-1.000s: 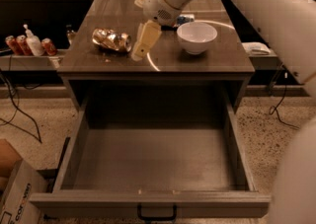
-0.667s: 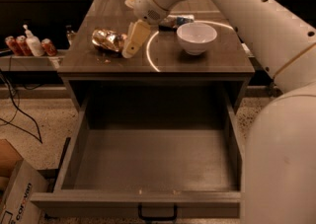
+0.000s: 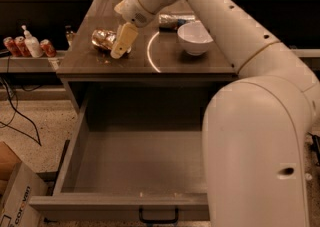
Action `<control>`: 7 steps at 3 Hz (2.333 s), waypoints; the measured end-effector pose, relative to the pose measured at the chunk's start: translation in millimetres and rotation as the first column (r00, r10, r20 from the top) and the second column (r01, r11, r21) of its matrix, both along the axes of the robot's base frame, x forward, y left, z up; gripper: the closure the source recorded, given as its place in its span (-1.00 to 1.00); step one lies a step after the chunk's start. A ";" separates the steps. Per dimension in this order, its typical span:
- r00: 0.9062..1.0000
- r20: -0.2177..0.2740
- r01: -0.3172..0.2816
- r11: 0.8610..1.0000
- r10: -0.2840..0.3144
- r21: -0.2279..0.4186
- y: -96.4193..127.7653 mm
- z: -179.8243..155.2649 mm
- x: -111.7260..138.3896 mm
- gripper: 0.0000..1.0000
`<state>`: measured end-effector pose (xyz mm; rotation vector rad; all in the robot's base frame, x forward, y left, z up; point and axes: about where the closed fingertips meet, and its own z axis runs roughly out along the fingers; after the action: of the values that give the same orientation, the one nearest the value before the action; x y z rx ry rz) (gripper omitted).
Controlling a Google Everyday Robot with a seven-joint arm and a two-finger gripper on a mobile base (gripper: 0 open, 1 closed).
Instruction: Place orange can into top drawer
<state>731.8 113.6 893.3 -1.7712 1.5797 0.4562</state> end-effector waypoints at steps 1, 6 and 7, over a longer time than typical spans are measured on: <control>0.999 -0.038 -0.008 1.000 0.009 0.013 15.5 -13.9 9.3 -1.00; 0.995 -0.090 0.046 0.999 -0.044 0.021 13.7 -34.6 17.5 0.78; 0.999 -0.025 0.039 0.999 -0.038 0.036 7.6 -11.6 2.6 1.00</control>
Offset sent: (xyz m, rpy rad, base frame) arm 0.0309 0.0199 -0.0483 0.0491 0.1417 -0.0417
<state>734.4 121.1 881.7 -1.7112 1.6095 0.4875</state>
